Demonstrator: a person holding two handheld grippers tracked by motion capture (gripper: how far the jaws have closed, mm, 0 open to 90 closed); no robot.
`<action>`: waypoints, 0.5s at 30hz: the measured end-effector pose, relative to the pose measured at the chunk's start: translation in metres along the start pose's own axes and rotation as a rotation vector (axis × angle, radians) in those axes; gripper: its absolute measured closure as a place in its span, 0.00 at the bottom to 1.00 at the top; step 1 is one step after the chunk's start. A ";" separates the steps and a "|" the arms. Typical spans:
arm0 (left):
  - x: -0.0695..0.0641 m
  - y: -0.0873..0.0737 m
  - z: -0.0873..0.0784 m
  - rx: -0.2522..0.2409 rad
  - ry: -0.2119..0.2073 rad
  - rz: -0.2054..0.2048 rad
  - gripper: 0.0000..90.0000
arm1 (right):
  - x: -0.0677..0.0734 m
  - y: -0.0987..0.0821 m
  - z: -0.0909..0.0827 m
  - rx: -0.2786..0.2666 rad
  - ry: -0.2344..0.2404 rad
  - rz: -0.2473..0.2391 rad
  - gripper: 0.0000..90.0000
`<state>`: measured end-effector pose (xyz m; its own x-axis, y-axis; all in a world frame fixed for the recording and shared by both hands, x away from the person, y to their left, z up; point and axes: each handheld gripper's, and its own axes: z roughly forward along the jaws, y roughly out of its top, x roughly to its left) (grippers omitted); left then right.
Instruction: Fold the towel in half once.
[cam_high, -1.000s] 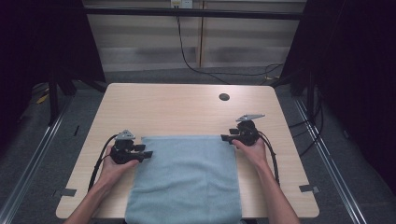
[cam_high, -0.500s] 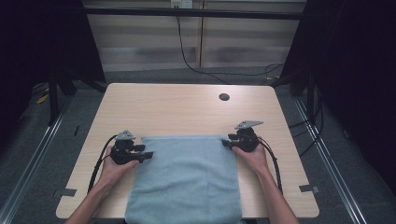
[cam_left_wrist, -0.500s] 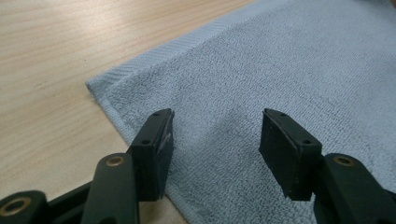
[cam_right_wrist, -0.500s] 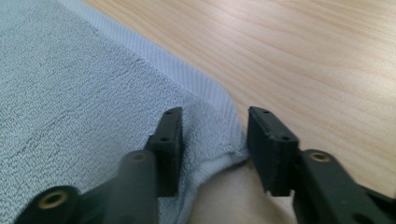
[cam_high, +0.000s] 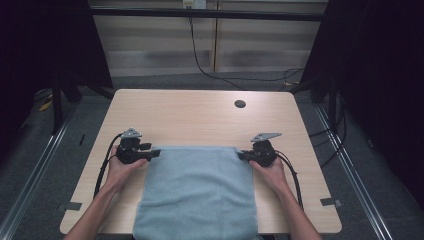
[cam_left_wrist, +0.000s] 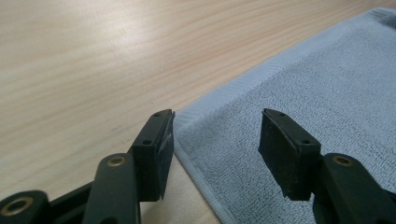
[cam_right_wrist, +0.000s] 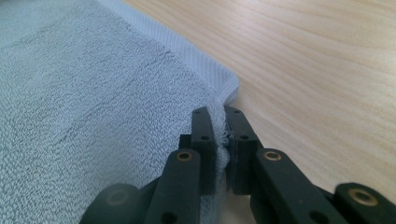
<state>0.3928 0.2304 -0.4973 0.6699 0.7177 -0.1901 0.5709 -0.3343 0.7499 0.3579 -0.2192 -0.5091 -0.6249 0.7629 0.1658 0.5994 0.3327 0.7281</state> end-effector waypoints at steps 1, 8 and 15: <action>-0.001 0.000 0.001 0.013 0.005 0.014 0.50 | 0.001 -0.001 -0.001 -0.003 0.000 -0.007 0.93; -0.001 -0.002 0.007 0.023 0.025 0.039 0.50 | 0.001 -0.004 -0.002 -0.014 0.004 0.006 0.93; -0.002 -0.005 0.010 0.029 0.016 0.072 0.46 | 0.000 -0.003 0.000 -0.020 0.007 0.004 0.93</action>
<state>0.3930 0.2241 -0.5073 0.7025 0.7005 -0.1257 0.5349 -0.4032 0.7425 0.3559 -0.2204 -0.5109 -0.6256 0.7607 0.1733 0.5922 0.3184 0.7402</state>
